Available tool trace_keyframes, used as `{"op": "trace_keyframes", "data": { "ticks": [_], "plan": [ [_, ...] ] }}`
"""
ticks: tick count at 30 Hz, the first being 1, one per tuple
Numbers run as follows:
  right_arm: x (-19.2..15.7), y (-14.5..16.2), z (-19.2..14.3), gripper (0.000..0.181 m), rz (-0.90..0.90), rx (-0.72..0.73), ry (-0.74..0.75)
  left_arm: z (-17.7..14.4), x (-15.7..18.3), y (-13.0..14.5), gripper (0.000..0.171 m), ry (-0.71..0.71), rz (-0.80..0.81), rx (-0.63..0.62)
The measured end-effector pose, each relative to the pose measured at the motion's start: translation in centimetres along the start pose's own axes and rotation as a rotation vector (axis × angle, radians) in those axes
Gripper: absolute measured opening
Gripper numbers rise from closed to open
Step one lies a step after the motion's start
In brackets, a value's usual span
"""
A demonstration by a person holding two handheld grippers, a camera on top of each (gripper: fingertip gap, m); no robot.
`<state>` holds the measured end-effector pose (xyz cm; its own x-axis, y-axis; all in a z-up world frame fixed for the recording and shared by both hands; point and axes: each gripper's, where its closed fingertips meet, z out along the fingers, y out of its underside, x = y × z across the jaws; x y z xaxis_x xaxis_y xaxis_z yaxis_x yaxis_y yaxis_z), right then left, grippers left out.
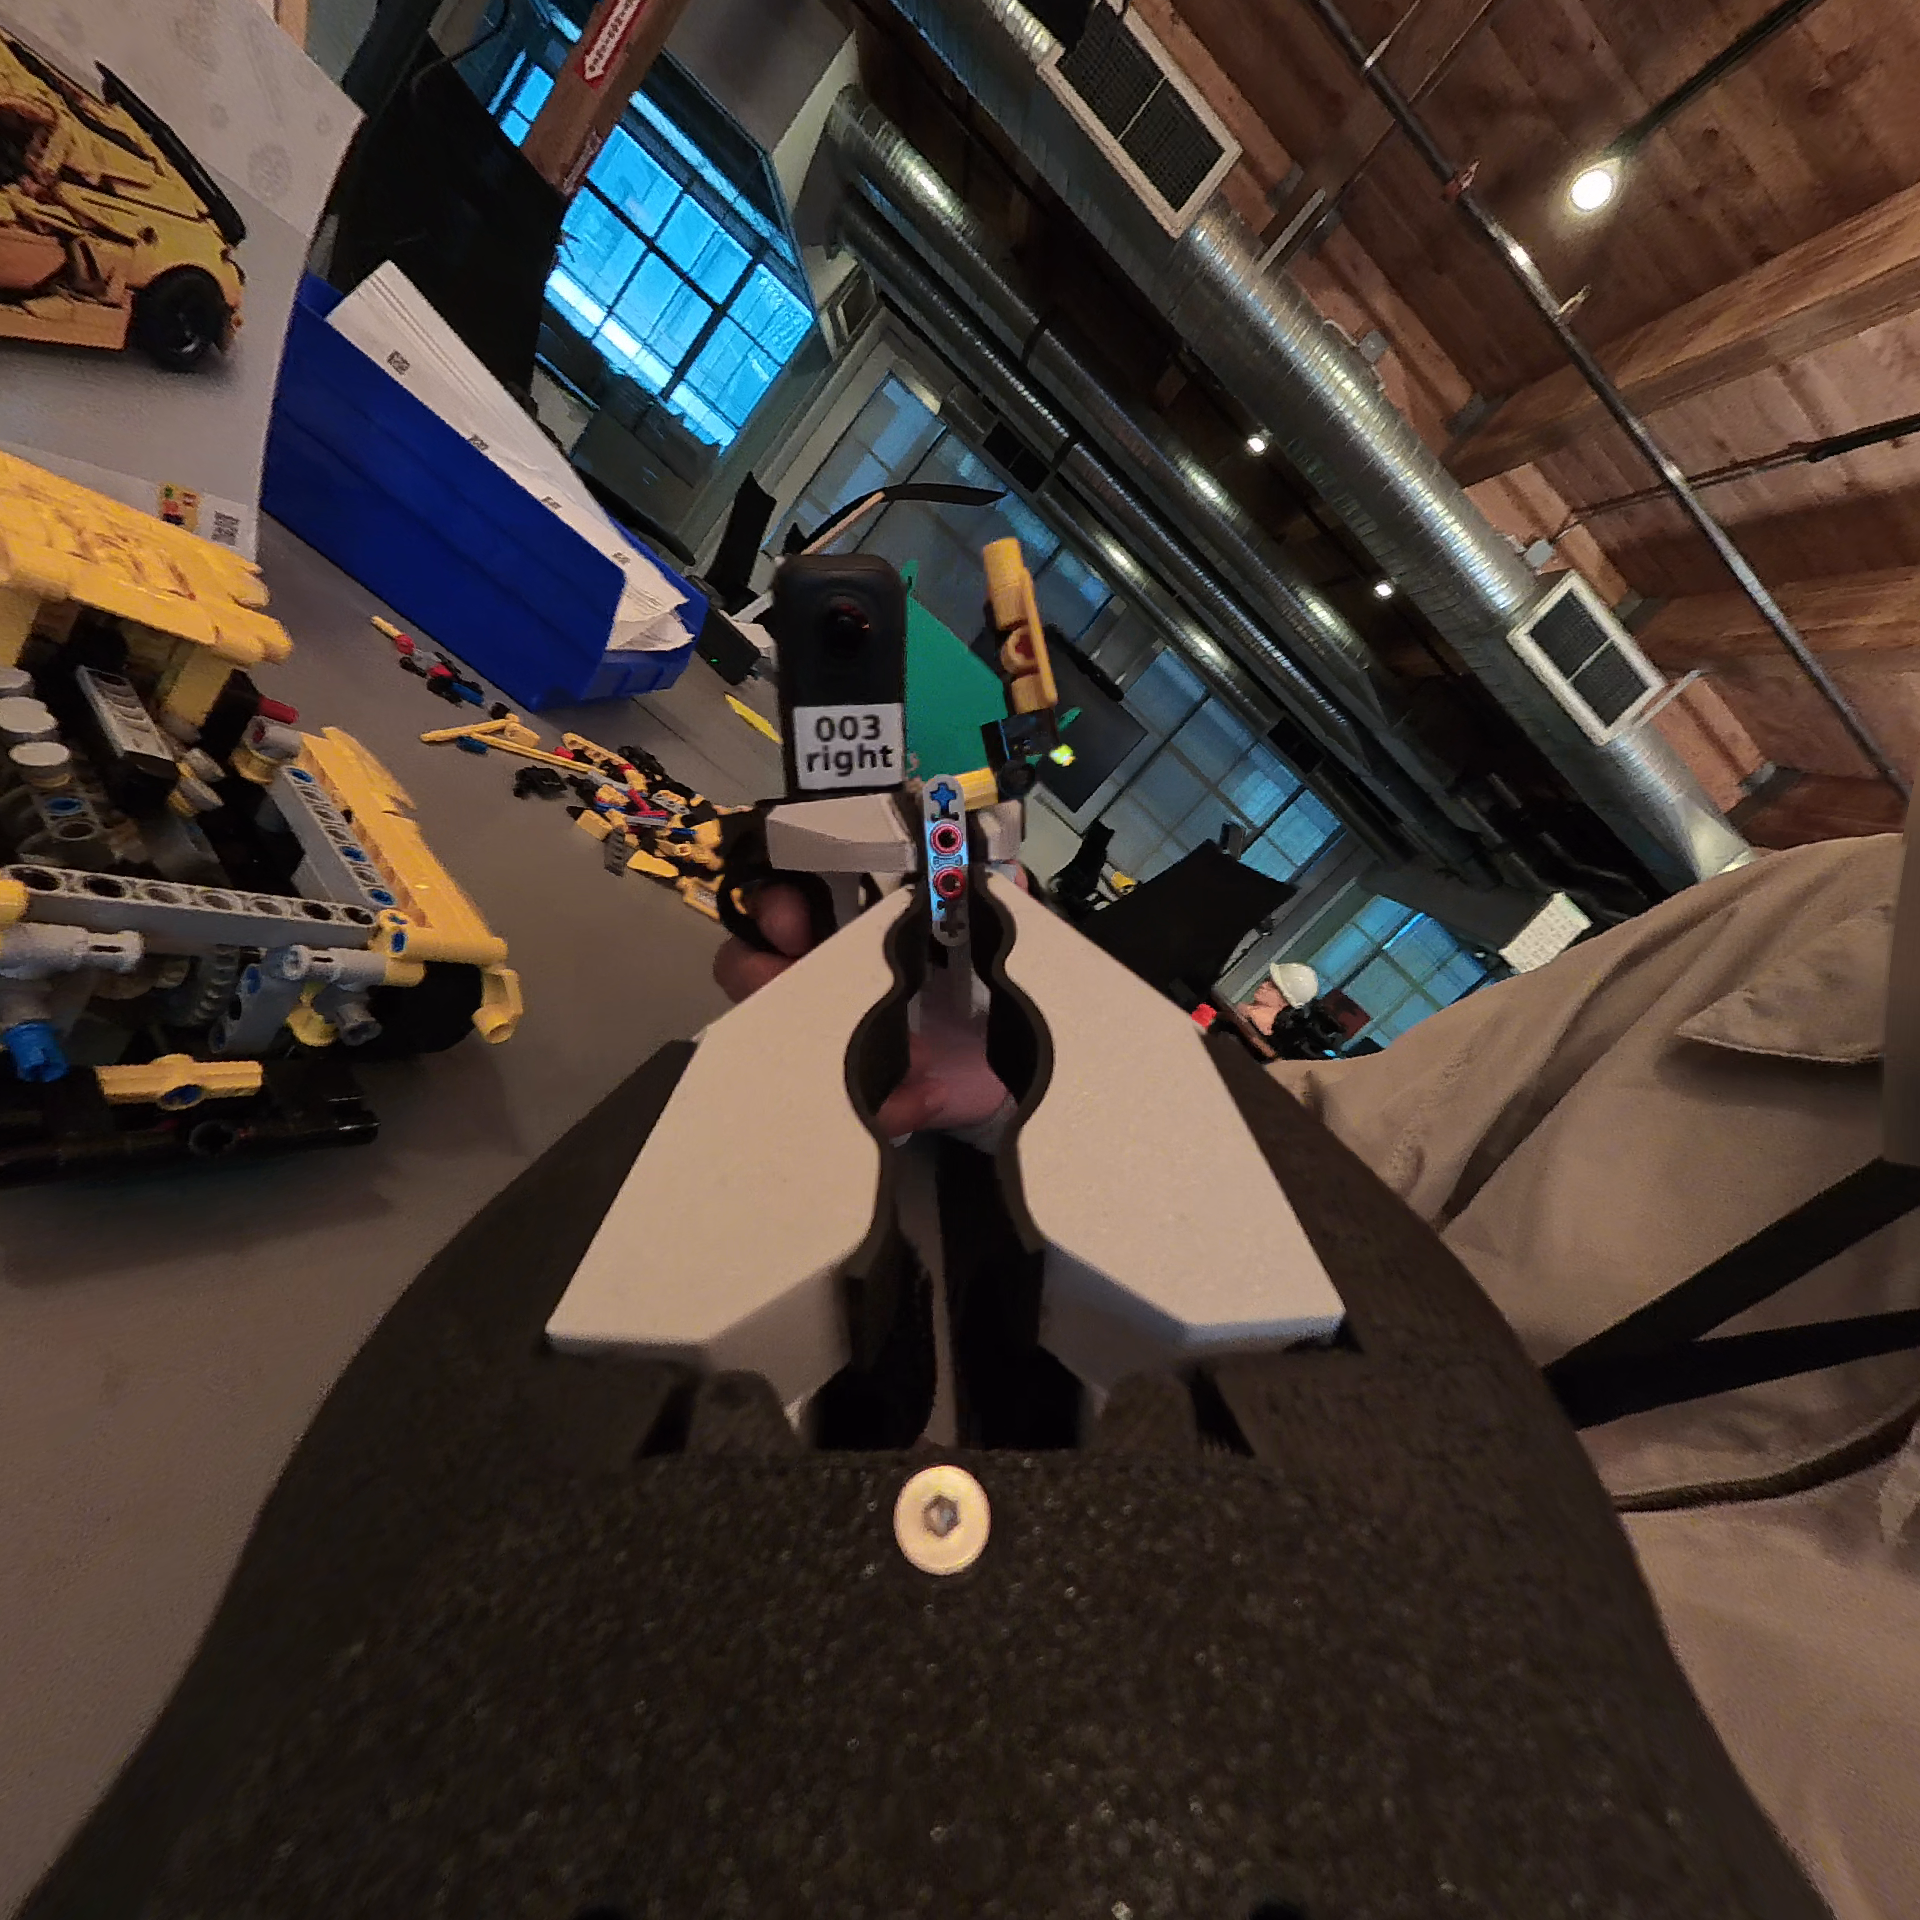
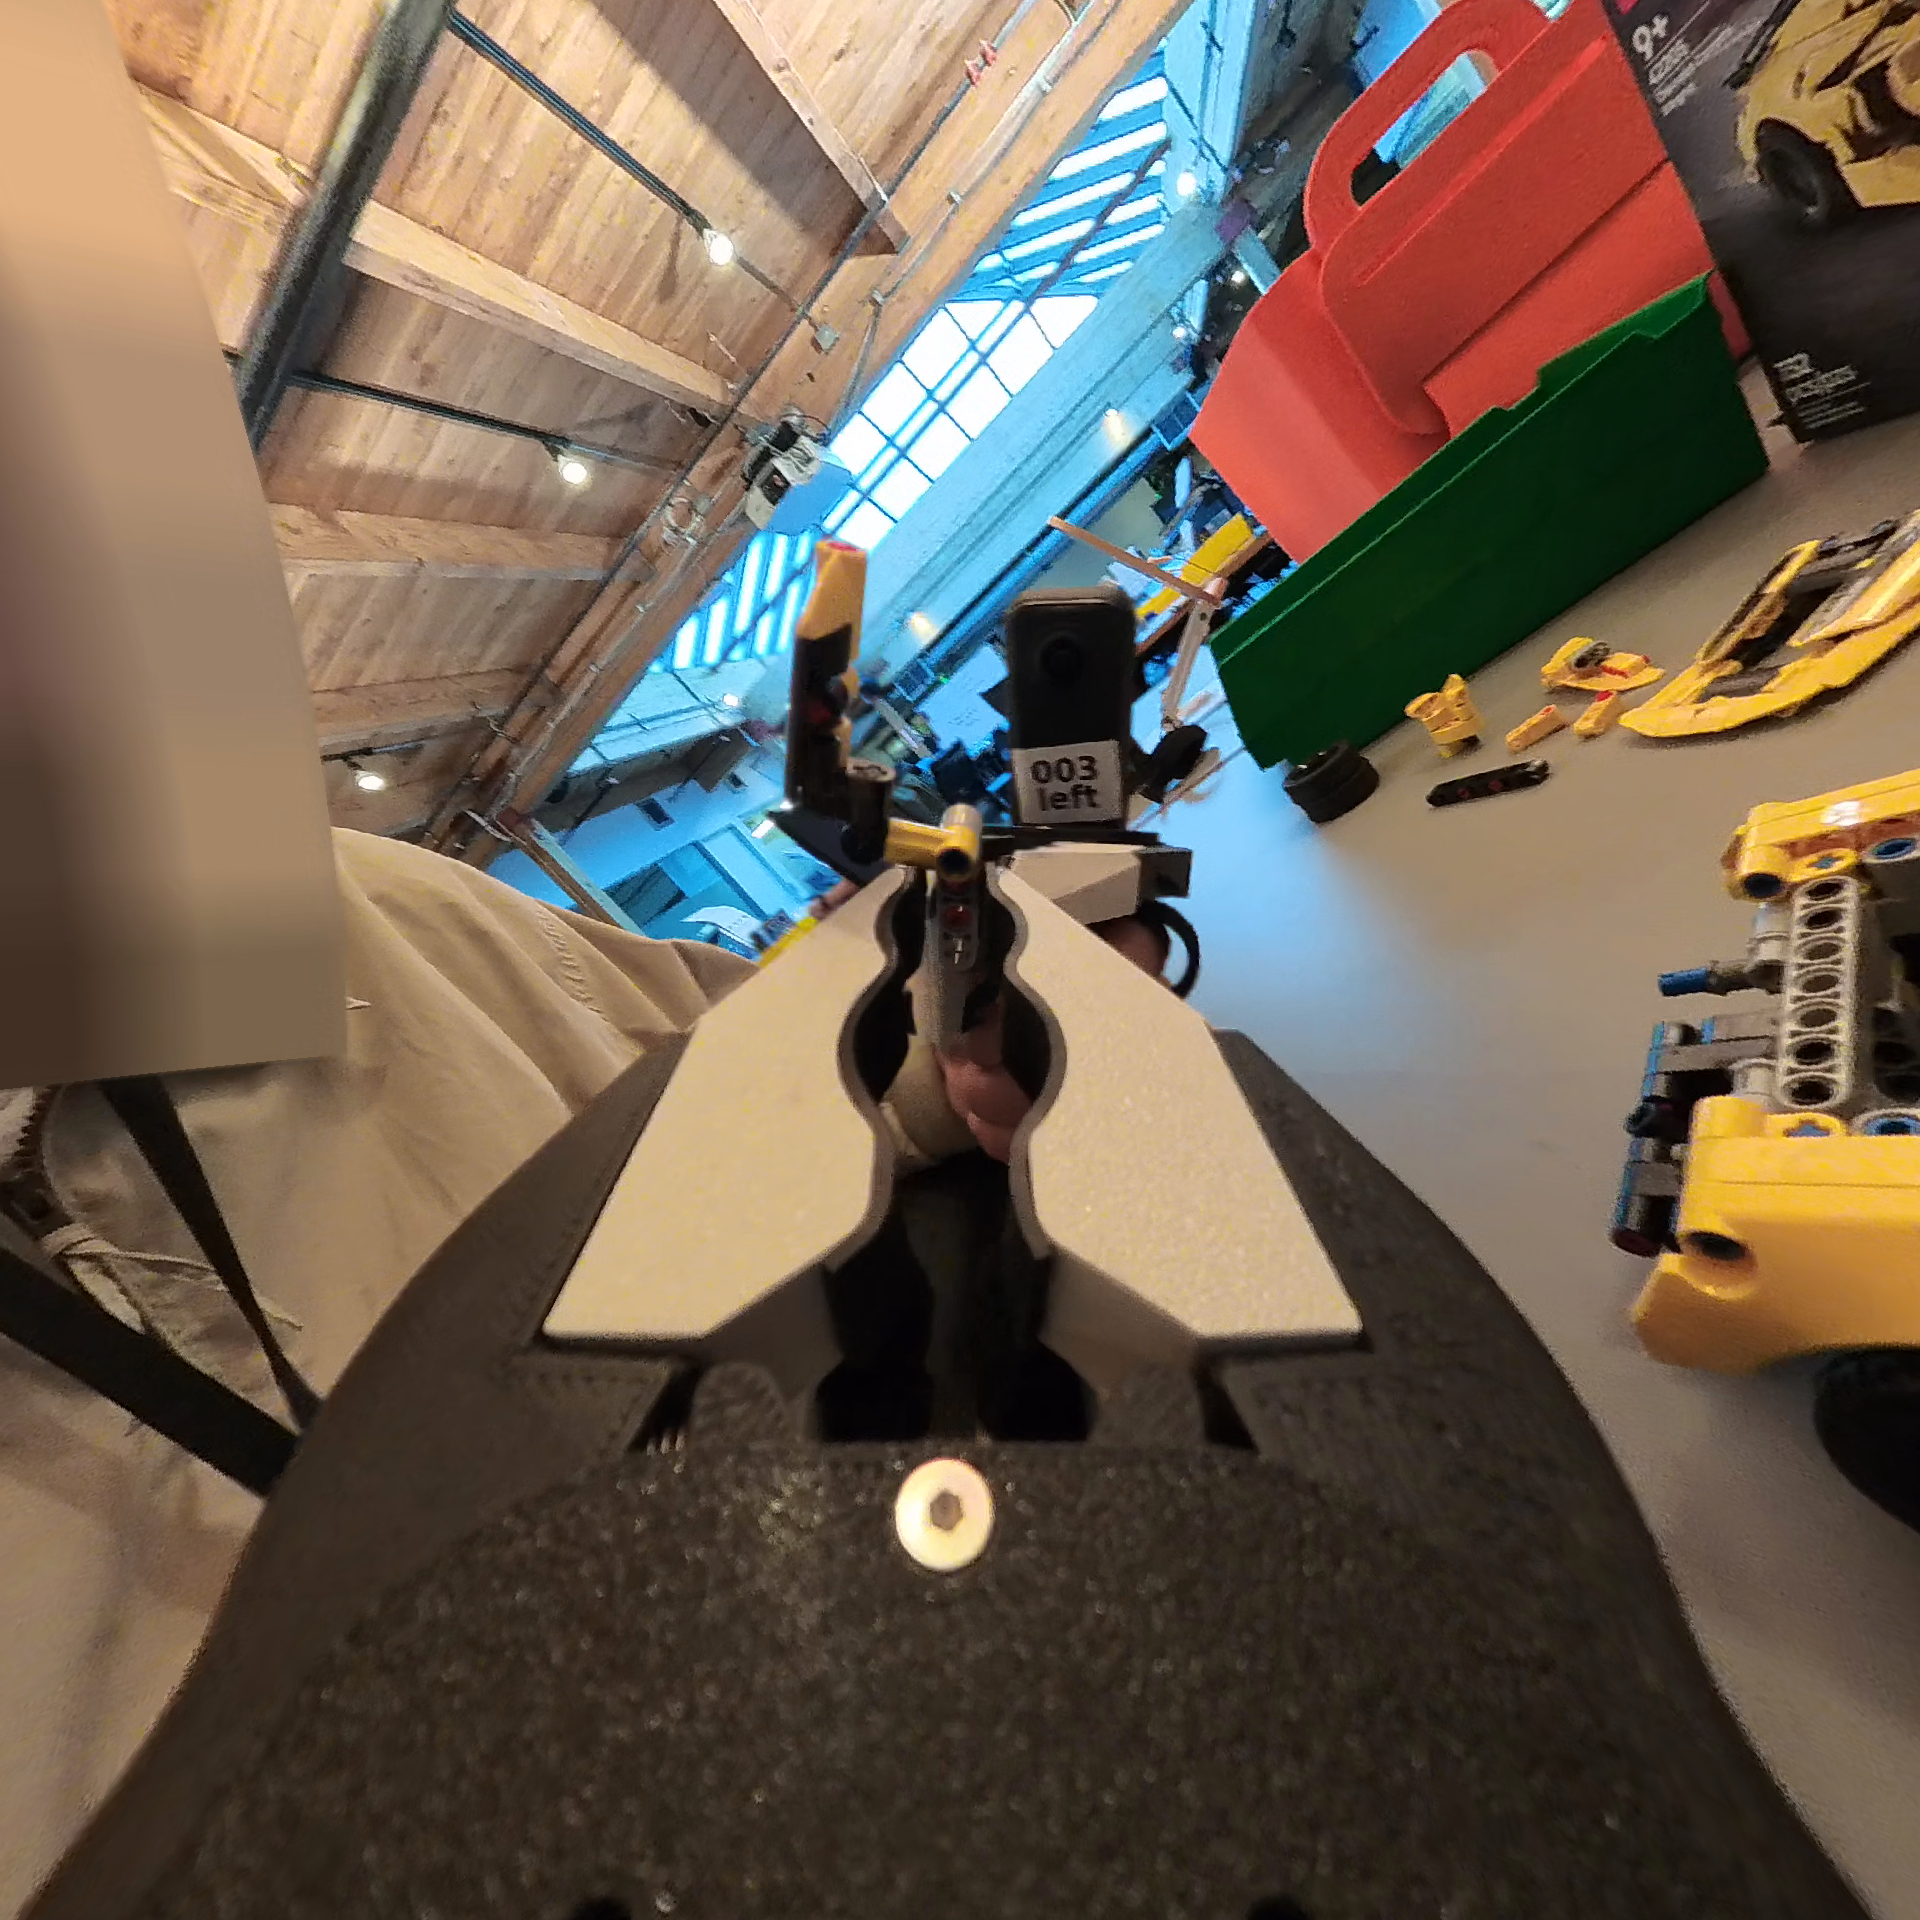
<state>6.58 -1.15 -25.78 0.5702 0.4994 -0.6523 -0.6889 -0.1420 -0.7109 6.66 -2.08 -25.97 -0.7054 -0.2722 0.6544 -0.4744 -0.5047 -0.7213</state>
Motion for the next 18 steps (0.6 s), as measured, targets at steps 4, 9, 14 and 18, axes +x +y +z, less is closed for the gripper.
{"op": "trace_keyframes", "data": {
  "ticks": [4, 9, 14, 18],
  "plan": [
    [-0.5, 0.1, 0.0, 0.006, 0.034, 0.005, -0.053, 0.2, 0.6, 0.1, 0.006, 0.049, -0.035, -0.004],
    [0.2, 0.6, -0.3, 0.006, -0.025, -0.066, 0.041, -0.1, -0.6, -0.4, 0.024, -0.075, 0.087, -0.001],
    [0.5, 1.5, -0.1, 0.005, -0.031, -0.115, 0.068, -0.2, -0.6, -0.1, 0.021, -0.083, 0.122, -0.039],
    [0.9, 1.5, -0.2, 0.005, -0.030, -0.120, 0.094, -0.2, -0.7, 0.2, 0.012, -0.087, 0.123, -0.070]
  ]
}}
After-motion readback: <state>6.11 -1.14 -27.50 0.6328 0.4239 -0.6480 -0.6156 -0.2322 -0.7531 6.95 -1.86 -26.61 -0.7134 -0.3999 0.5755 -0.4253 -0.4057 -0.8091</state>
